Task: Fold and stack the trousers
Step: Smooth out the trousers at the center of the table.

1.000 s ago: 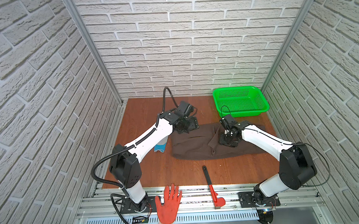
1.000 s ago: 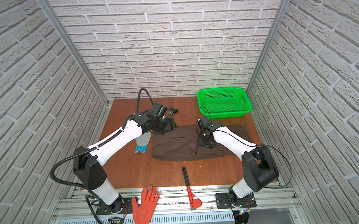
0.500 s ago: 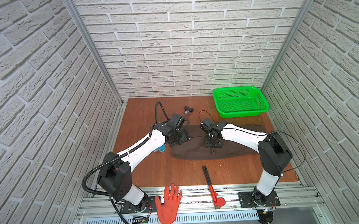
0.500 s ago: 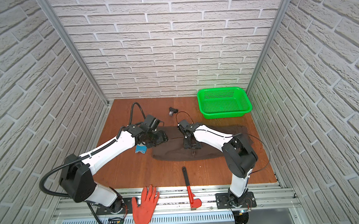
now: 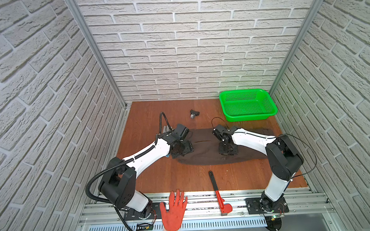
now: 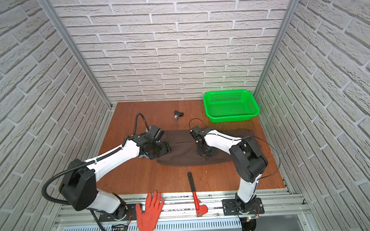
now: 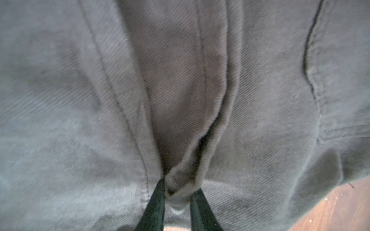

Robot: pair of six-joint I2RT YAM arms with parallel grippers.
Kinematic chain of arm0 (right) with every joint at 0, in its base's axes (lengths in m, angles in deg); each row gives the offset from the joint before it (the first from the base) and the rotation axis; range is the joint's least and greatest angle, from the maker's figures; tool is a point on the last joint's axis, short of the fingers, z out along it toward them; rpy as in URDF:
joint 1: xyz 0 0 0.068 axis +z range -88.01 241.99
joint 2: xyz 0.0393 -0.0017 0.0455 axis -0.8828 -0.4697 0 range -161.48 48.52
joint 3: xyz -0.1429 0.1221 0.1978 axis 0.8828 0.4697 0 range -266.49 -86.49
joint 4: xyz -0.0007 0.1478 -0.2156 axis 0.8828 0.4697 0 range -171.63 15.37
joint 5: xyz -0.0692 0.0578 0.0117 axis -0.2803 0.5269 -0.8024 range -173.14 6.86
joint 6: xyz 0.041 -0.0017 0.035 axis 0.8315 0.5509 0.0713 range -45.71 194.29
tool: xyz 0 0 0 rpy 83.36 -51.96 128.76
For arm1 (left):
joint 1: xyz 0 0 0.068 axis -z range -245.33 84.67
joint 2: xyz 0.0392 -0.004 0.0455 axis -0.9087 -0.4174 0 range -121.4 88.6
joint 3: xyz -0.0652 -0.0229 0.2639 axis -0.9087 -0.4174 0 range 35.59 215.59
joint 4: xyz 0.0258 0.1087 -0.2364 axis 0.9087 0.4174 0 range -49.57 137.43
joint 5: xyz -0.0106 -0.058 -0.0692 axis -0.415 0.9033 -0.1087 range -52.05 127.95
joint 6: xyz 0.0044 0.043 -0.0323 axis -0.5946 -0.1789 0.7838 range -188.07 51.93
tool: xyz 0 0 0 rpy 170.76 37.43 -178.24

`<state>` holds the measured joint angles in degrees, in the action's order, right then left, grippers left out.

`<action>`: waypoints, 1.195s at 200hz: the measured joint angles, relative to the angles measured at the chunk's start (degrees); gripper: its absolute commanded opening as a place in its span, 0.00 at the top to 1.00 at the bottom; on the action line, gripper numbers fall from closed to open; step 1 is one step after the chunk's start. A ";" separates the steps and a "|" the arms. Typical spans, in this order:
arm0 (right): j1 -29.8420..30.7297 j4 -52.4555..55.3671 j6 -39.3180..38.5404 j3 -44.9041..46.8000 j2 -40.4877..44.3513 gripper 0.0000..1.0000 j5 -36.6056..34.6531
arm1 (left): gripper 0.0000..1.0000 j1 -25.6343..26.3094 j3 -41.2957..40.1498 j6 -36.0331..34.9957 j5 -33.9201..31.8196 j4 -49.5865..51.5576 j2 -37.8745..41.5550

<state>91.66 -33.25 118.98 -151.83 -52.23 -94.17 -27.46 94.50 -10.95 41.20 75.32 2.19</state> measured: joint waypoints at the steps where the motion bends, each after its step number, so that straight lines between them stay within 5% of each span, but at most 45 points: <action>1: 0.00 -0.02 -0.20 0.09 0.09 0.57 0.07 | 0.18 0.02 -0.15 0.07 0.00 -0.07 0.00; 35: -0.46 -1.68 -0.31 2.27 2.05 0.50 4.04 | 0.18 0.46 -4.76 1.95 0.02 -3.02 0.13; 53: -0.72 -3.17 -0.28 3.37 2.60 0.58 6.86 | 0.26 0.50 -6.14 2.51 -0.07 -4.39 0.13; 91: -1.57 -6.62 -0.22 5.31 2.60 0.89 11.23 | 0.75 0.20 -8.22 3.63 -0.59 -7.56 0.11; 111: -2.54 -8.00 0.02 6.73 2.64 0.94 12.48 | 1.00 -0.50 -9.68 3.65 -1.09 -8.13 0.39; 163: -3.23 -8.74 -0.57 8.63 5.66 0.95 14.36 | 1.00 -2.40 -13.16 2.91 -0.79 -6.56 8.17; 179: -3.19 -8.68 -0.76 8.68 6.25 0.94 14.58 | 0.62 -2.84 -14.10 2.38 -0.04 -5.51 9.01; 188: -3.23 -8.13 -1.05 8.68 6.27 0.89 13.20 | 0.49 -3.17 -14.38 2.25 -0.70 -3.87 8.98; 209: -3.87 -5.40 -1.77 8.98 6.27 0.70 11.06 | 0.37 -4.52 -14.95 1.64 -1.99 1.31 9.03; 239: -3.98 -3.21 -2.69 8.94 6.64 0.58 8.92 | 0.30 -6.49 -11.41 -0.68 -3.52 6.95 10.51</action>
<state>87.68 -36.46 116.29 -142.89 -45.59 -85.25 -33.95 83.09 -11.63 37.68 82.27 12.70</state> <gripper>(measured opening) 0.389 0.684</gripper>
